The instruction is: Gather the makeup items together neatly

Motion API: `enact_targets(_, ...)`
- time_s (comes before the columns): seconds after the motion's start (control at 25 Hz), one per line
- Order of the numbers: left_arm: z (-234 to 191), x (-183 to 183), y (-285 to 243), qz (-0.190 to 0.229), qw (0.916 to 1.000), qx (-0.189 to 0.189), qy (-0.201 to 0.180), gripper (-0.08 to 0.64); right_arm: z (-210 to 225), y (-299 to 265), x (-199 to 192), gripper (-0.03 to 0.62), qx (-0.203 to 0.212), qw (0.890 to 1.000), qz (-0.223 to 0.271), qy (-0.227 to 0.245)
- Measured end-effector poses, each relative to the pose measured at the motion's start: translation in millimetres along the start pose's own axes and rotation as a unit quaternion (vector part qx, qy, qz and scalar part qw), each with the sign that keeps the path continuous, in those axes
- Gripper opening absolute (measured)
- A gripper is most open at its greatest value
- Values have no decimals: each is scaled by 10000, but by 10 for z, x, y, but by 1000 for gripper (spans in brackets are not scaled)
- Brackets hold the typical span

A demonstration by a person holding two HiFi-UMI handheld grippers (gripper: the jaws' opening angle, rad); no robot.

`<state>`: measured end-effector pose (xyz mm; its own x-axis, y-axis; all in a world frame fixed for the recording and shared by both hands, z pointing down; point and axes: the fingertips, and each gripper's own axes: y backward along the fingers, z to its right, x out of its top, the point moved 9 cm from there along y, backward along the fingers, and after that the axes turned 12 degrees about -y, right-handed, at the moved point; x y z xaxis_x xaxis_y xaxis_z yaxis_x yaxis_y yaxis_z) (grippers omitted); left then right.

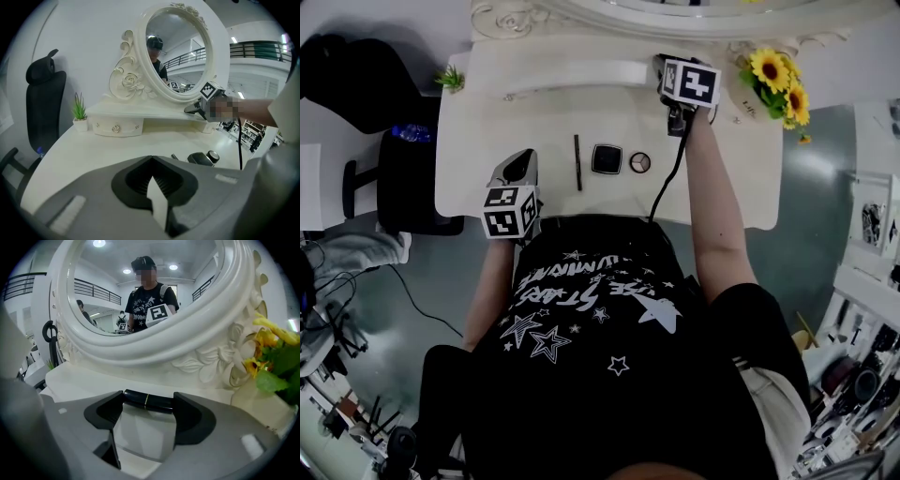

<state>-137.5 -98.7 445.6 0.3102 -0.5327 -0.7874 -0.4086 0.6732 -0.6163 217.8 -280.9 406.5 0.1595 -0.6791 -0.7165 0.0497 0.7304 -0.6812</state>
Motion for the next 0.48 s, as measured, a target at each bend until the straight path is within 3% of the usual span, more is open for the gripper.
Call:
enact_targets(0.24, -74, 2, 6, 47, 10000, -61, 13, 2, -48, 283, -40, 359, 328, 9983, 414, 265)
enact_targets(0.48, -47, -21, -12, 52, 10000, -51, 47, 2, 84, 457, -119, 357, 518, 9965, 609, 243)
